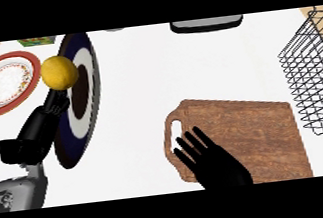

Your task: Pick the sweet potato from the cutting board and place it in the basket

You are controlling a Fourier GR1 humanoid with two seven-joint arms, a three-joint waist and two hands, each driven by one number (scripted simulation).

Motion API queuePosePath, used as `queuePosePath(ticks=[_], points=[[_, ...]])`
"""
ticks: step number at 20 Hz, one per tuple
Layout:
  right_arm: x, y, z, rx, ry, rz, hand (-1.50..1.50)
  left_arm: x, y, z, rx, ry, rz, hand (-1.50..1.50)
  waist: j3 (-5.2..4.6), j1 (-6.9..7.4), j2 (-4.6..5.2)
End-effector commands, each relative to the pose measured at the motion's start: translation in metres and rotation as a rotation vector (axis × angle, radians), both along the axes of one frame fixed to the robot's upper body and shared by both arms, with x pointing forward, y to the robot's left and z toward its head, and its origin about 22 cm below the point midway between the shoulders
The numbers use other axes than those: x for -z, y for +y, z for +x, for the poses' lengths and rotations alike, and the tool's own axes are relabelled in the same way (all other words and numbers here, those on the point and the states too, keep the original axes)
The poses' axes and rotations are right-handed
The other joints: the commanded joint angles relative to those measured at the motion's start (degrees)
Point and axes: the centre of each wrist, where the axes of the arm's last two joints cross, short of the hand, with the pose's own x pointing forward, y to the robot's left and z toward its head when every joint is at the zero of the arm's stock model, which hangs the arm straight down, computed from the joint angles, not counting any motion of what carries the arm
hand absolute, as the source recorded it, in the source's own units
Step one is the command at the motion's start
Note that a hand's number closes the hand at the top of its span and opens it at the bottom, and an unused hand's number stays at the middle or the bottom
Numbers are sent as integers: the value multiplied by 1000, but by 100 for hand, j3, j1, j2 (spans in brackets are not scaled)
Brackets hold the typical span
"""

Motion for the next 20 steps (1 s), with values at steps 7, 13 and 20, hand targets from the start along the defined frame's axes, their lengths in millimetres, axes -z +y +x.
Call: queuePosePath(ticks=[7, 13, 20], points=[[30, -9, 11, 35, 55, -42, -150, -2, -3, 1, -2, -2, -2, 0, 0, -3, 1], [42, -8, 19, 2, 82, -137, 150, 9, -3, 1, 3, -6, -1, 0, -1, 3, 3], [65, -4, 19, -42, 45, -169, 150, -25, -9, 2, 4, -2, -7, 0, 2, 27, 3]])
